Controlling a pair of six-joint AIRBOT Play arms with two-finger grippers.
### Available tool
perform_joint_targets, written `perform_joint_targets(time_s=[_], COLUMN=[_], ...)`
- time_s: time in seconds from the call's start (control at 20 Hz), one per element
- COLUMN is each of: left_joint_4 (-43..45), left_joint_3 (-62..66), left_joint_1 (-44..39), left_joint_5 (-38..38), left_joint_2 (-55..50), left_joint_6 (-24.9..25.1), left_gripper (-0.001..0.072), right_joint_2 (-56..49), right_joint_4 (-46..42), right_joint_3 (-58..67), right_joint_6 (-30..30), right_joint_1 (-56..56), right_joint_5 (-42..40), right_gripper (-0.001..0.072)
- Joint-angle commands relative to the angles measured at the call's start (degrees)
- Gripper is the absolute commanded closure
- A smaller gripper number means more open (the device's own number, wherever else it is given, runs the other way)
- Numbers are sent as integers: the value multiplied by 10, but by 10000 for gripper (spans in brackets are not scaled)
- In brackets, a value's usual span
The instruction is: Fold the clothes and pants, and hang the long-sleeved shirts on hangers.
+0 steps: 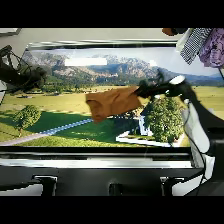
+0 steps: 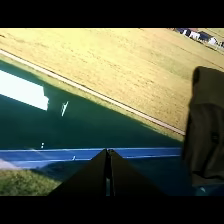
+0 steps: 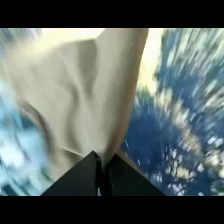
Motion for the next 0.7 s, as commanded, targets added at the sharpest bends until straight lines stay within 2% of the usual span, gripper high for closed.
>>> perform_joint_targets(time_s=[0.0,0.35,0.65], left_joint_4=[0,0,0], left_joint_3=[0,0,0], left_joint_1=[0,0,0], left_joint_5=[-14,-21,-21], left_joint_2=[0,0,0], left_joint_6=[0,0,0], left_gripper=[691,691,691], right_joint_2=[27,68,130], right_joint_4=[-27,-114,-228], right_joint_3=[73,140,140], right_joint_6=[68,202,362], right_joint_1=[-75,-244,-327], right_joint_5=[18,18,22], right_gripper=[687,687,688])
